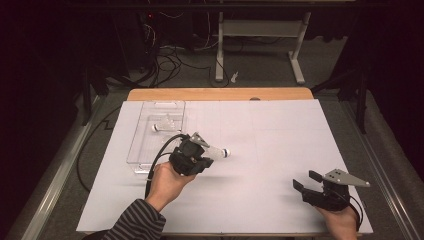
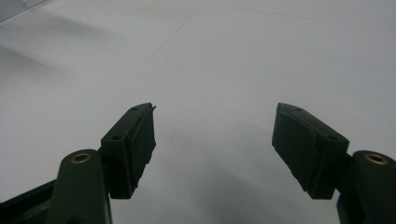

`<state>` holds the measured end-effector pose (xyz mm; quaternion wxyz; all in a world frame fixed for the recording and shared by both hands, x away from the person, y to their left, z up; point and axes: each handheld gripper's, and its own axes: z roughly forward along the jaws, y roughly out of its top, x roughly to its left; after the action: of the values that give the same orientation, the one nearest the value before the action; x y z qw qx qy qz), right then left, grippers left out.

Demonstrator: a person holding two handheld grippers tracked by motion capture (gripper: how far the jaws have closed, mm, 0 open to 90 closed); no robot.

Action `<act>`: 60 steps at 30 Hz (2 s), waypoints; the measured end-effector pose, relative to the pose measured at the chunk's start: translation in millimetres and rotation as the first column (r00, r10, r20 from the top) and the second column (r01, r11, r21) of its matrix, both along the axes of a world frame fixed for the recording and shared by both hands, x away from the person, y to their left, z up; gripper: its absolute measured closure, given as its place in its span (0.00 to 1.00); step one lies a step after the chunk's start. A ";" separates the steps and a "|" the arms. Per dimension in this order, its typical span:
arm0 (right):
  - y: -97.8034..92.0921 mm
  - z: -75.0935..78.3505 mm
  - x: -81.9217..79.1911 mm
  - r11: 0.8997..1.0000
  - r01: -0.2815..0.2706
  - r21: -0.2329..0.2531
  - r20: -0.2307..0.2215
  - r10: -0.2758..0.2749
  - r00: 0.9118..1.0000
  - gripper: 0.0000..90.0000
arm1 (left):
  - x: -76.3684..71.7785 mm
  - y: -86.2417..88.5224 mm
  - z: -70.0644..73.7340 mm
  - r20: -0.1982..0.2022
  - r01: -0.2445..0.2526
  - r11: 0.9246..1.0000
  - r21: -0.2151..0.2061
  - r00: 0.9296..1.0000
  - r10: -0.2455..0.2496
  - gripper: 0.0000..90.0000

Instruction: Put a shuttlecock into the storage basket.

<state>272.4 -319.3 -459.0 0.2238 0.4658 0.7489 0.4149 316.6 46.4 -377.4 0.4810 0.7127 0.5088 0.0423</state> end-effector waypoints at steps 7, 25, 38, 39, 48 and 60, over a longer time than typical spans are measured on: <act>0.1 -0.1 0.1 1.000 0.000 0.000 -0.001 0.000 1.000 0.34 | -0.1 6.5 1.6 0.005 -0.016 1.000 0.000 1.000 0.016 1.00; 0.0 -0.2 0.3 1.000 0.000 -0.001 -0.001 0.000 1.000 0.34 | -0.1 24.6 5.9 0.012 -0.050 0.999 0.000 0.999 0.050 1.00; 0.0 -0.1 0.2 1.000 0.001 0.001 -0.001 -0.001 1.000 0.34 | 2.9 35.3 11.0 0.020 -0.083 0.996 -0.019 0.996 0.084 0.99; 0.0 -0.1 0.2 1.000 0.001 0.001 -0.002 -0.001 1.000 0.34 | 3.0 36.3 11.5 0.020 -0.086 0.996 -0.017 0.996 0.086 1.00; 0.0 -0.2 0.3 1.000 0.001 0.000 -0.001 -0.001 1.000 0.34 | 6.3 50.2 16.0 0.031 -0.123 0.992 -0.030 0.992 0.124 0.99; 0.0 -0.1 0.3 1.000 0.002 0.000 -0.002 -0.002 1.000 0.34 | 8.7 68.8 21.1 0.045 -0.176 0.984 -0.039 0.983 0.178 0.99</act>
<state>272.7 -319.3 -459.2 0.2236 0.4668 0.7486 0.4144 325.2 115.3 -356.4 0.4998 0.6549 0.5591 0.0933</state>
